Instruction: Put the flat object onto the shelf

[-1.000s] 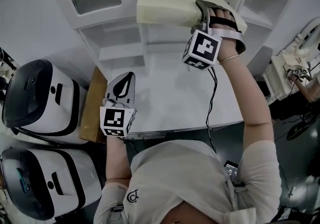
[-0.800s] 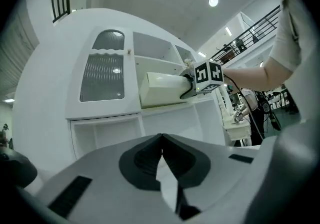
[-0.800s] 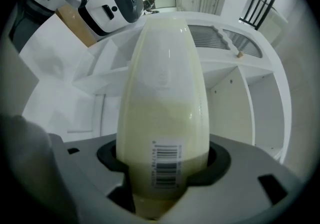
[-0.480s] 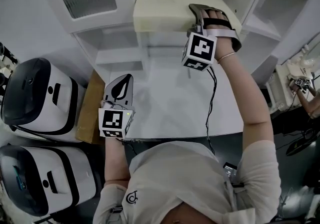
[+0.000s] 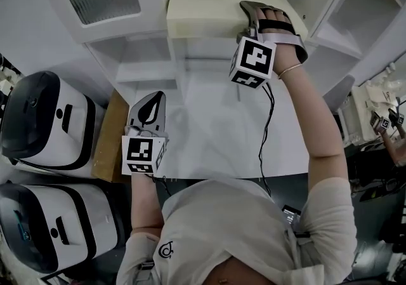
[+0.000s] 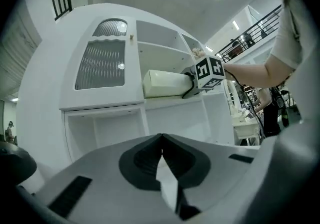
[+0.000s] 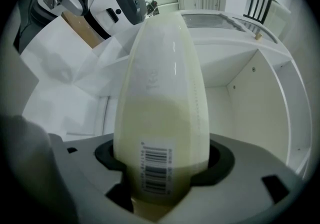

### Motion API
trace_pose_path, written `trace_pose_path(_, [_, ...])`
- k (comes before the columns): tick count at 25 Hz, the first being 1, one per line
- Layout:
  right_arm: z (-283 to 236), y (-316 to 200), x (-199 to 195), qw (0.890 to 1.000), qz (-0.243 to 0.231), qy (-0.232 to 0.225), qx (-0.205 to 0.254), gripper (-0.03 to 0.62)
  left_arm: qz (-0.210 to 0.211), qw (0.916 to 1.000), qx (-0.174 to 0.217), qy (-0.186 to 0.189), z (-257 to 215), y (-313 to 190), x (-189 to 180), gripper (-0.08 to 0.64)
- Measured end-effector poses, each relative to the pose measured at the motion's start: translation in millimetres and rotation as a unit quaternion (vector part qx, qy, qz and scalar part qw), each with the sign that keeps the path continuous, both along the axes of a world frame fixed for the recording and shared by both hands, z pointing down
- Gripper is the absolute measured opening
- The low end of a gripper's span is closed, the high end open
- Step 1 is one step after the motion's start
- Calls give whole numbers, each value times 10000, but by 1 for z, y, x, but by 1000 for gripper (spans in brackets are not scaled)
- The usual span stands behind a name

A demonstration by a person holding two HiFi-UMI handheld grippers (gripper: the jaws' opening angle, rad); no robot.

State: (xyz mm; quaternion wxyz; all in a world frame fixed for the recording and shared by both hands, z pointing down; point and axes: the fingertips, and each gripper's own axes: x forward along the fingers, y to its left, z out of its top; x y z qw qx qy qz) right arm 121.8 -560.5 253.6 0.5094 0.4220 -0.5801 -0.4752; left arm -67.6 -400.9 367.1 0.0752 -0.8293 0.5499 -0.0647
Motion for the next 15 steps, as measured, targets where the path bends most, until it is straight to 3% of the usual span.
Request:
trace_pose_path(5, [4,-1,2,9992,-140,-75,-372,346,31,10000,-45,-21,2,-7,9,14])
trace_pose_path(6, [10,0,1,9975,-199,-111,-671,368,48,10000,-49,-33,2,-9,12,14])
trace_pose_path(8, [22,2,0,9909,-297,-193,-1299,479,83,9999,-63,-60,3,-11,15,14])
trace_pose_path(9, [23,1,-1,9888,-312,-239,-1439,477,91,9999,-71,-72,3,-12,16,14])
trace_pose_path(15, [23,-24,-2,9946,-130,48,-1032,476,36,9999,-103,-84,4,-16,12,14])
